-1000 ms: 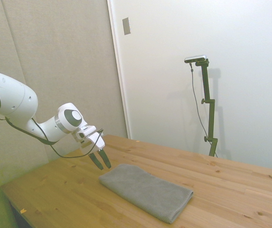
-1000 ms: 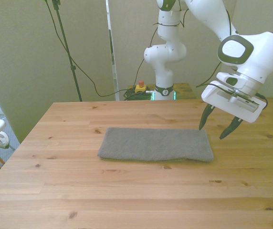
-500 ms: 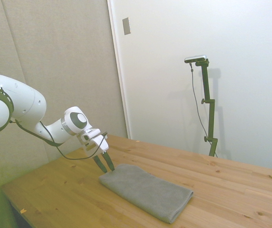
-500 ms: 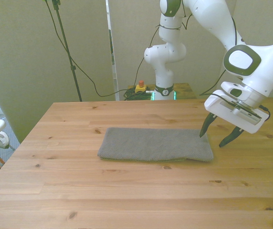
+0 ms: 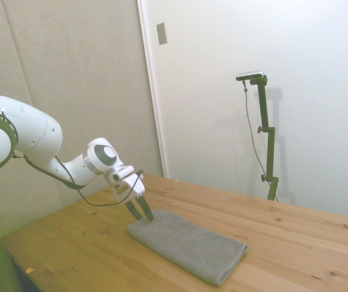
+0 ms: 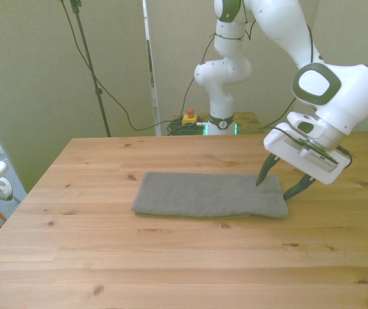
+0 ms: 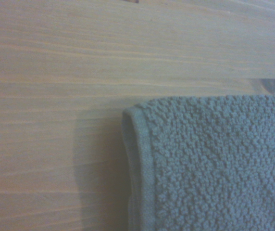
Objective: Fold the towel
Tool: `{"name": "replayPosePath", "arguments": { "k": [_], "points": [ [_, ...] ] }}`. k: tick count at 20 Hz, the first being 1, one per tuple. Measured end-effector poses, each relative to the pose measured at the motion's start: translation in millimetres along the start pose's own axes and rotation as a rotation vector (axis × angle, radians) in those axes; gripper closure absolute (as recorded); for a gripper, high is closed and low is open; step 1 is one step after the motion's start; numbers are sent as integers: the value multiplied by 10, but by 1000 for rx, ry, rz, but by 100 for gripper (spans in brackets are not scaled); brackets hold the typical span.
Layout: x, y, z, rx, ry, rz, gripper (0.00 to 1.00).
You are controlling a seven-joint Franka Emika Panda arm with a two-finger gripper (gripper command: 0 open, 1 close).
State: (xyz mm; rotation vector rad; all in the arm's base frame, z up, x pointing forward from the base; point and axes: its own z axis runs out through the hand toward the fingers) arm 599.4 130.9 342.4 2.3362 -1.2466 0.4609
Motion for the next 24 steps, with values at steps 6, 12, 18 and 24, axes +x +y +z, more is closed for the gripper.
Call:
{"name": "replayPosePath", "arguments": {
  "k": [6, 12, 18, 24],
  "points": [
    [28, 40, 50, -11, 2, 3, 100],
    [23, 76, 127, -26, -2, 0, 100],
    [0, 98, 176, -33, -6, -4, 100],
    [-30, 123, 214, -31, -10, -9, 100]
  ]
}}
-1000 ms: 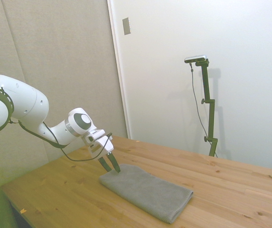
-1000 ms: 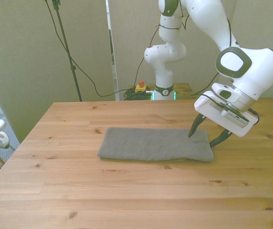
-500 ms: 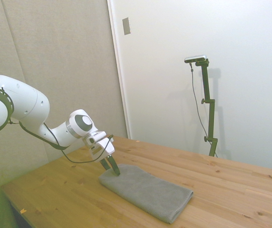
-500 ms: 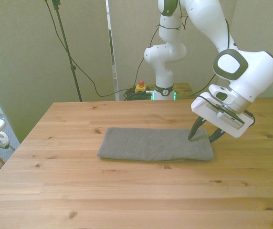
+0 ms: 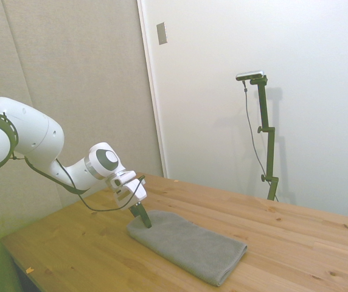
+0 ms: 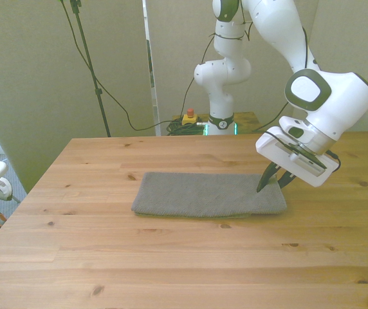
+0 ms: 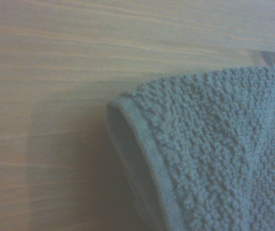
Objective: Fold the towel
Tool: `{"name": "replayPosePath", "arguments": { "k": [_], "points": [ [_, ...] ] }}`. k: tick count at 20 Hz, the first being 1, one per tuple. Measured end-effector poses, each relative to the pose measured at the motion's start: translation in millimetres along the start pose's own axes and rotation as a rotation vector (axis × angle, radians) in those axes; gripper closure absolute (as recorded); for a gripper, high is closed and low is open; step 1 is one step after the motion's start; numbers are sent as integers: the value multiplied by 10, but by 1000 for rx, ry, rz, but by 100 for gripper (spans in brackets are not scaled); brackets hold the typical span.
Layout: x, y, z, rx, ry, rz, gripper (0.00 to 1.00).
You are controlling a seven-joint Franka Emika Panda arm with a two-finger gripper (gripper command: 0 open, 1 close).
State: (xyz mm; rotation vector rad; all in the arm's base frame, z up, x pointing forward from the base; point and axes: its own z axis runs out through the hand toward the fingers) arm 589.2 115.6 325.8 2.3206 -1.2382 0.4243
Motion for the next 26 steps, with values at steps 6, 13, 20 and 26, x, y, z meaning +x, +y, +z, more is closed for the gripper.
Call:
{"name": "replayPosePath", "arguments": {
  "k": [6, 13, 20, 26],
  "points": [
    [25, 90, -19, 44, -6, 7, 100],
    [156, 330, -307, 130, -7, 39, 100],
    [799, 835, -502, 204, -48, 119, 100],
    [1426, 1329, -536, 231, -65, 198, 100]
  ]
}}
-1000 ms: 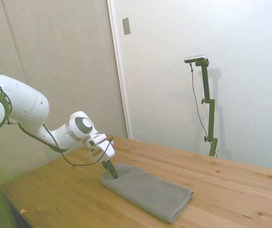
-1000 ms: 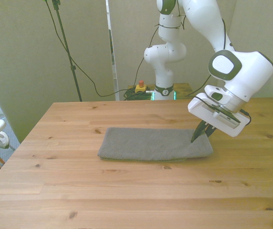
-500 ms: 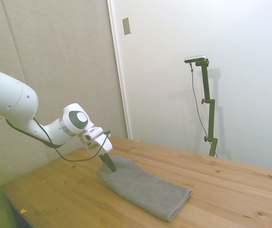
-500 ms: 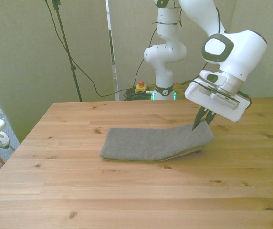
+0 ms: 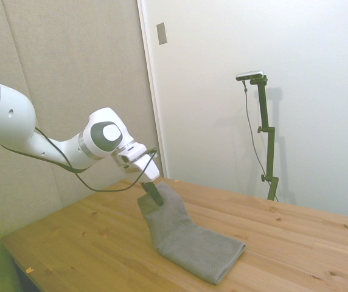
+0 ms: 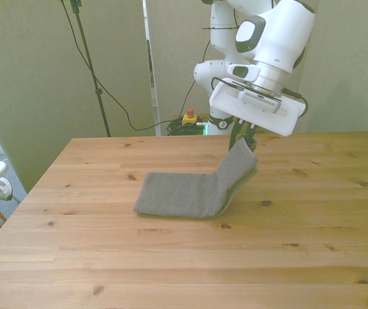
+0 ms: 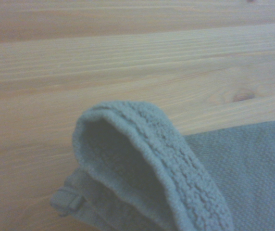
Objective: Fold the towel
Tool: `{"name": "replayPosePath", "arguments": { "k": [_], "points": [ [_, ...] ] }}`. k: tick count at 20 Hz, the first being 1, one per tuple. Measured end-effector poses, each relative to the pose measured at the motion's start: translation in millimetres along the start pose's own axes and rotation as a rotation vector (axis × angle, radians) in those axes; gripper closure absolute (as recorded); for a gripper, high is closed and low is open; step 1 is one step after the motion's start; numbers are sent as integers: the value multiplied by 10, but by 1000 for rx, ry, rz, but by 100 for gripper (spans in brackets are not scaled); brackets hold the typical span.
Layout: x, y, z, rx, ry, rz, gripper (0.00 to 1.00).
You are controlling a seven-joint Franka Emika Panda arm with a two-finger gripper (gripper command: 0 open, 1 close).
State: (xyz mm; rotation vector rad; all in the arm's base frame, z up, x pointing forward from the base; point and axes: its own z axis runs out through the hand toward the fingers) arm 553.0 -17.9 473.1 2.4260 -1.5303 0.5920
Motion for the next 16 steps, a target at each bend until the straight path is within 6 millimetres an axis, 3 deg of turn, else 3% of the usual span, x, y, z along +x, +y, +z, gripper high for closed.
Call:
{"name": "replayPosePath", "arguments": {
  "k": [6, 13, 16],
  "points": [
    [468, 339, -32, 23, -34, 62, 100],
    [771, 723, 197, 48, -99, 106, 100],
    [942, 947, 419, 80, -174, 128, 100]
  ]
}}
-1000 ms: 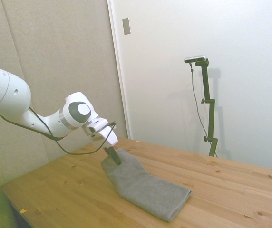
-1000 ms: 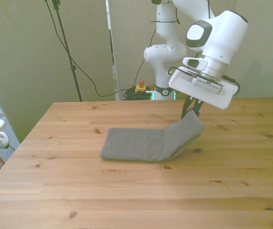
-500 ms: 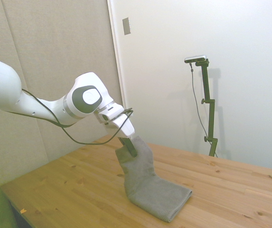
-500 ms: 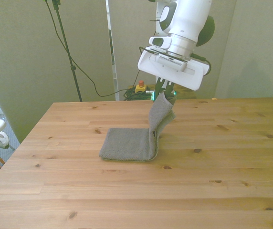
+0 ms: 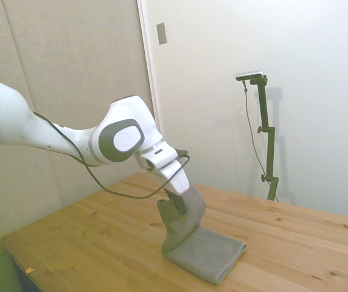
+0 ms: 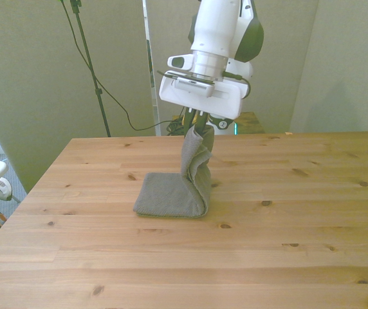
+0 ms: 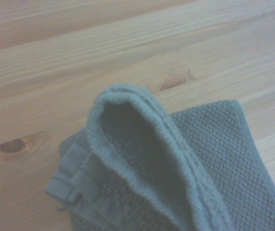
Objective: Fold the towel
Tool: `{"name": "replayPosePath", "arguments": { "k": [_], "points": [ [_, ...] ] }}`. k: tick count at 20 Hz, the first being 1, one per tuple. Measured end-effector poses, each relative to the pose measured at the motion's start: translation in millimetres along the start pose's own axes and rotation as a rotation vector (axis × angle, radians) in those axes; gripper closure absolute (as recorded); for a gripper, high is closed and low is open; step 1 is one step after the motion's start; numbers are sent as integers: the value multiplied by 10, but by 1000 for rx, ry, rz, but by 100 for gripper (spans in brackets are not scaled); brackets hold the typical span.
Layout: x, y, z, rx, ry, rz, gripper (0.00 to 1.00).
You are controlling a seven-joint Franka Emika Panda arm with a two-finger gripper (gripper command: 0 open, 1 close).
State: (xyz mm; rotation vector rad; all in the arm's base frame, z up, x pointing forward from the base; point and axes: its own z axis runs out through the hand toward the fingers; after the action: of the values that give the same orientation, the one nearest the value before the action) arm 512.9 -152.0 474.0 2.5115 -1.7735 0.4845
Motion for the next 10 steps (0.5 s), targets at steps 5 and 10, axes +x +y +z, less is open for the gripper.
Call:
{"name": "replayPosePath", "arguments": {
  "k": [5, 10],
  "points": [
    [424, 352, 277, 15, -58, 44, 100],
    [704, 497, 450, 110, -170, 42, 0]
  ]
}}
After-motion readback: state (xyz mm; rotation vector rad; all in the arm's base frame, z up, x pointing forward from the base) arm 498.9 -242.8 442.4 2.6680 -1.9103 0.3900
